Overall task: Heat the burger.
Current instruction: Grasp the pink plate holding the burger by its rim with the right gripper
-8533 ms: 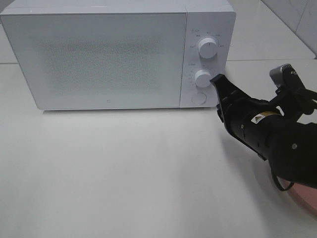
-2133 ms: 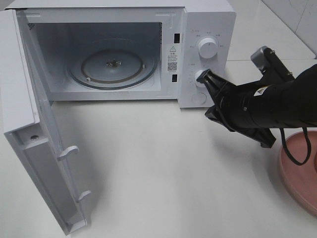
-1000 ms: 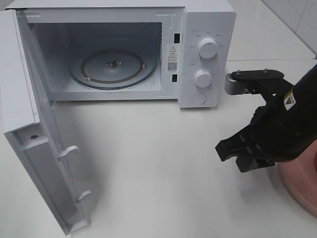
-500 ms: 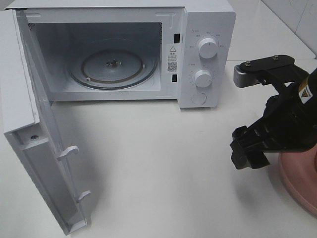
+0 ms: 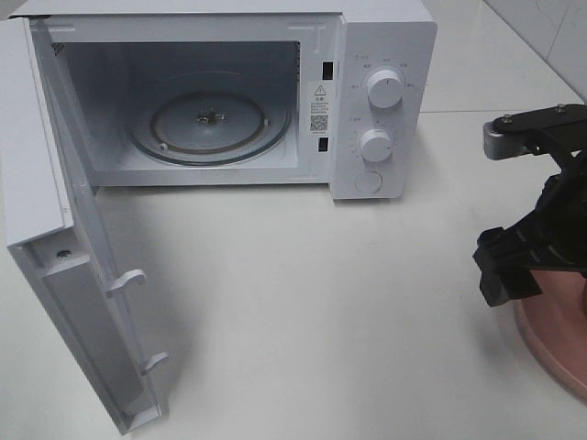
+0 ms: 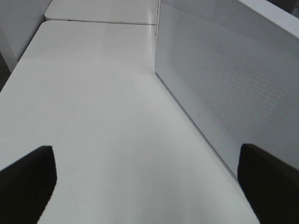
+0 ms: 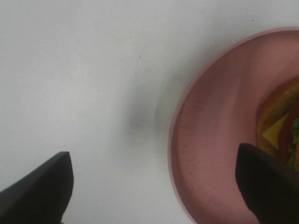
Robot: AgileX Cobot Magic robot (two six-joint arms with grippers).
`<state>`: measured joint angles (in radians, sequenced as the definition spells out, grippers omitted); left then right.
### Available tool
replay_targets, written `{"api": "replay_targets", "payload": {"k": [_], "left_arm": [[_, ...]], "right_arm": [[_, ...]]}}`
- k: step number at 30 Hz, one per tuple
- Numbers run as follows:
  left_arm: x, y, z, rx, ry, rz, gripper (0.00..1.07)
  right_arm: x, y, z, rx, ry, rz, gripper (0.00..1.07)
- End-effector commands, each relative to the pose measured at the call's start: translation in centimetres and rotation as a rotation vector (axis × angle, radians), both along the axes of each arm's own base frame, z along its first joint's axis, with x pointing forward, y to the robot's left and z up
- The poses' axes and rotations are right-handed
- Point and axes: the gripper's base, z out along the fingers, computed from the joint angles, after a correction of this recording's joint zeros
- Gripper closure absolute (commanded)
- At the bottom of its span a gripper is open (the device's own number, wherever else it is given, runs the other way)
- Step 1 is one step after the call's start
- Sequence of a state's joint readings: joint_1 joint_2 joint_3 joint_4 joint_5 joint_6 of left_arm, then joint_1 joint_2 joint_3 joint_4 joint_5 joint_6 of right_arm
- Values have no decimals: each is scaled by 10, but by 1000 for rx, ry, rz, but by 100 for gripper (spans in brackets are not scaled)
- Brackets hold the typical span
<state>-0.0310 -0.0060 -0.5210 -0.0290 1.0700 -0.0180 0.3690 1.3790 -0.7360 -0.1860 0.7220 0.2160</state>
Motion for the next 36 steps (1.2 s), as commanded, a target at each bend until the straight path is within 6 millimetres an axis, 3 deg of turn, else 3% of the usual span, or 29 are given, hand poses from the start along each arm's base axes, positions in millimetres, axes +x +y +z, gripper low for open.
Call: {"api": "replay_targets", "payload": {"k": [1, 19, 25, 36], "left_arm": [[0, 0, 0, 0, -2, 3, 9], [0, 0, 0, 0, -2, 3, 9], [0, 0, 0, 0, -2, 3, 9], [0, 0, 0, 1, -2, 4, 9]], "right_arm": [[6, -4, -10, -25, 42, -23, 22], [18, 1, -64, -53, 149, -3, 26], [24, -8, -72, -55, 152, -31, 28], [27, -7, -88, -67, 182, -19, 30]]}}
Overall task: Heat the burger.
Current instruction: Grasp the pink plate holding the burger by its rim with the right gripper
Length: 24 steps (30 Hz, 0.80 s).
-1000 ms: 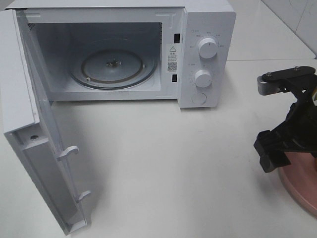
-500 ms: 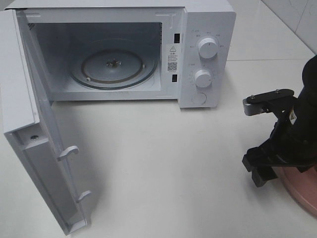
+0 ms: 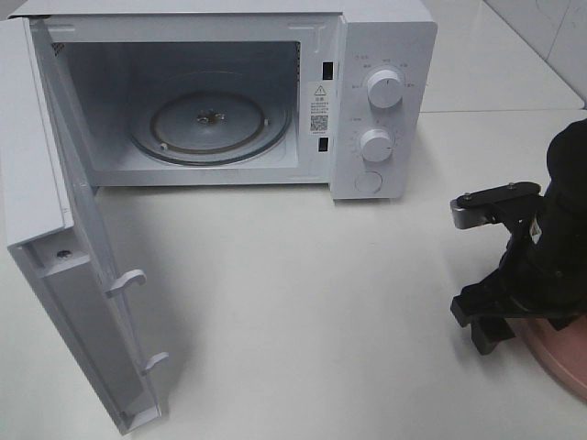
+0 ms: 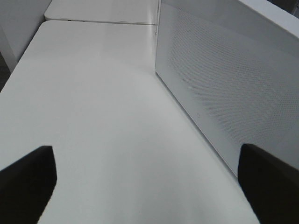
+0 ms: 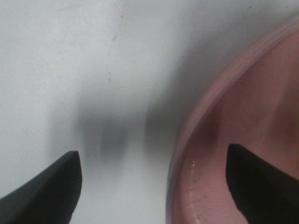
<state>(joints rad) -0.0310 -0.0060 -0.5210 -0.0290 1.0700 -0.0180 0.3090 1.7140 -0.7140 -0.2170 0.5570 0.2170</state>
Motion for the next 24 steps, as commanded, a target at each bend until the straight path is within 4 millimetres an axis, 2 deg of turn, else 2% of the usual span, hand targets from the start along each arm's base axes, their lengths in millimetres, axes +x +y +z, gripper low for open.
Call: {"api": "replay_targets", "payload": {"k": [1, 17, 20, 22, 23, 24], "left_arm": [[0, 0, 0, 1, -2, 4, 9], [0, 0, 0, 1, -2, 4, 9], [0, 0, 0, 1, -2, 4, 9], [0, 0, 0, 1, -2, 4, 9], [0, 0, 0, 1, -2, 4, 9], [0, 0, 0, 1, -2, 4, 9]], "right_arm": [[2, -1, -4, 3, -11, -2, 30], [2, 0, -19, -7, 35, -3, 32], [2, 0, -19, -9, 35, 1, 35], [3, -1, -19, -17, 29, 8, 54], [3, -1, -19, -17, 29, 8, 54], [3, -1, -19, -21, 28, 10, 60]]}}
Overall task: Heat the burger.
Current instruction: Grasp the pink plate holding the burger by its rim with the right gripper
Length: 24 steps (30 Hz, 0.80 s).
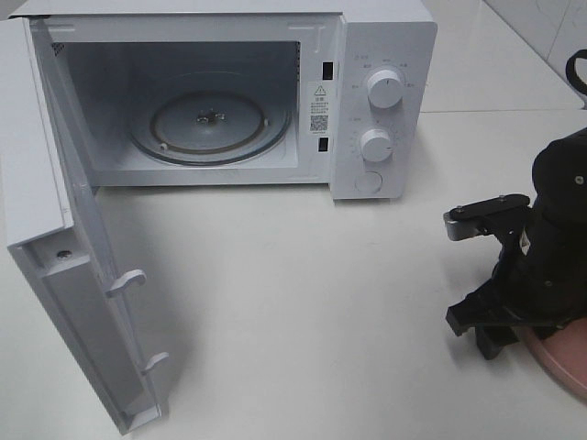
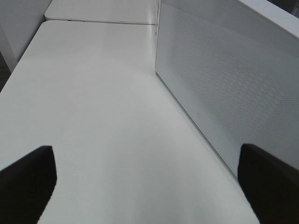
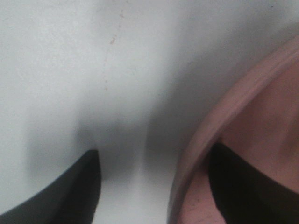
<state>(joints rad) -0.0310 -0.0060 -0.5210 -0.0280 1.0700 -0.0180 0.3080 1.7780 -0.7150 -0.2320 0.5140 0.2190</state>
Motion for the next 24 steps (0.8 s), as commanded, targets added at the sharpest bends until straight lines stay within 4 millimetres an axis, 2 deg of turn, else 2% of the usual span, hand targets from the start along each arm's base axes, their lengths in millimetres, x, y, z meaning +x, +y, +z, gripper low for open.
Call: {"api": "replay_targets", "payload": {"k": [1, 3, 6, 7, 17, 24], "left_arm": [[0, 0, 0, 0, -2, 3, 9], [0, 0, 0, 0, -2, 3, 9], [0, 0, 0, 0, -2, 3, 9], [0, 0, 0, 0, -2, 3, 9], [0, 0, 0, 0, -2, 3, 9], [0, 0, 0, 0, -2, 3, 9]], "right_arm": [[-1, -2, -3, -14, 8, -5, 60], [1, -4, -3, -37, -5, 20, 92], [1, -4, -3, -38, -9, 23, 97], [1, -4, -3, -36, -12, 24, 107], [1, -5, -3, -48, -11, 28, 107], [2, -11, 2, -111, -34, -32, 107]]}}
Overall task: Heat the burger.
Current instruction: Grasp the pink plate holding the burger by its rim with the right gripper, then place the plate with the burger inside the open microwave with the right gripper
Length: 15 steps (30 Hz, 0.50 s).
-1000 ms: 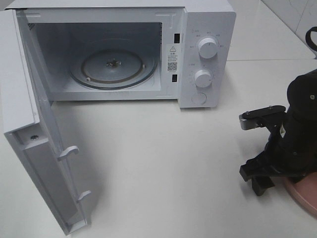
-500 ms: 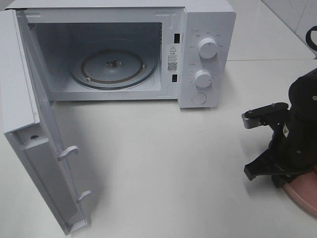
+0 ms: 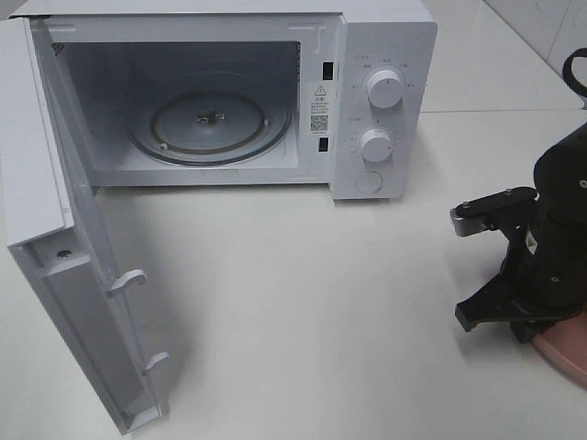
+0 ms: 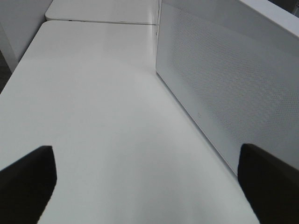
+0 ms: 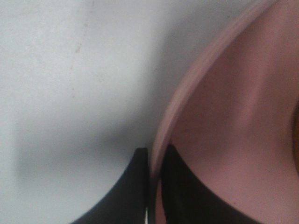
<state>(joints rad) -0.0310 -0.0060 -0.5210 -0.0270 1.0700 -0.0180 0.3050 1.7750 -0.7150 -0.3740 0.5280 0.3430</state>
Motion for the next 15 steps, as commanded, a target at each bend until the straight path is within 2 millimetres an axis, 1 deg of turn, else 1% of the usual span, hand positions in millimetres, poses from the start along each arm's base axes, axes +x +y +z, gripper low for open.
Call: {"api": "replay_targets", "payload": {"k": [1, 3, 6, 8, 14, 15], "left_arm": [[0, 0, 0, -1, -2, 2, 9], [0, 0, 0, -1, -2, 2, 9], [0, 0, 0, -1, -2, 2, 9], [0, 0, 0, -1, -2, 2, 9], [0, 0, 0, -1, -2, 2, 9], [0, 0, 0, -1, -2, 2, 9]], "right_arm": [[-1, -3, 0, -34, 1, -23, 107], [-1, -6, 4, -67, -14, -48, 107], [-2, -6, 7, -81, -26, -50, 107], [-3, -3, 12, -97, -38, -39, 107], [-8, 4, 16, -118, -38, -18, 107], [-9, 6, 20, -127, -42, -8, 107]]}}
